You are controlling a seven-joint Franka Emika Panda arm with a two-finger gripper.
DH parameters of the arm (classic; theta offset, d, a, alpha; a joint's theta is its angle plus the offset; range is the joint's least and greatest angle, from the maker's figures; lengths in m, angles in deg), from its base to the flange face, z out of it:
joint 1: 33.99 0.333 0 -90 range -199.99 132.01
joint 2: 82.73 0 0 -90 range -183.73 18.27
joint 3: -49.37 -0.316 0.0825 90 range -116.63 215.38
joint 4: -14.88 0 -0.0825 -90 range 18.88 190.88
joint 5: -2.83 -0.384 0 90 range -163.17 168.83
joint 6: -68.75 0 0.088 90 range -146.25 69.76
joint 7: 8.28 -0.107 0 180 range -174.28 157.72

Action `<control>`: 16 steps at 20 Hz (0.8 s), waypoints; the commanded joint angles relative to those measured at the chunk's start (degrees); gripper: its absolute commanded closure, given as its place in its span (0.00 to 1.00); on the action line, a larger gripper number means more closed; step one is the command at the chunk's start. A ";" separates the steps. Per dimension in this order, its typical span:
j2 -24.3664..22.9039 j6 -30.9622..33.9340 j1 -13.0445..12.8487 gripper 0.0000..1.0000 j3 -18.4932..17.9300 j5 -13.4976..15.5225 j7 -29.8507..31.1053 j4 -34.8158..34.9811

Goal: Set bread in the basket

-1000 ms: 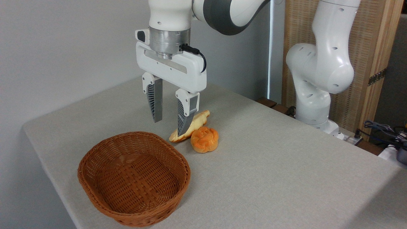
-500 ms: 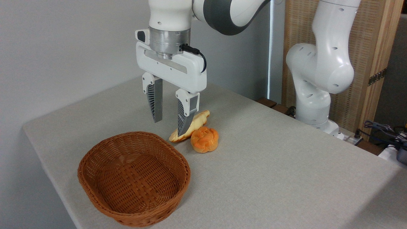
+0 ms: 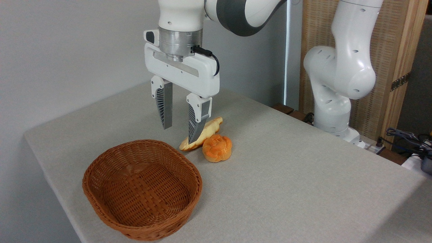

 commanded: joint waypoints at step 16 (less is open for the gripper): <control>-1.30 1.46 -1.25 0.00 -0.81 0.04 0.45 0.73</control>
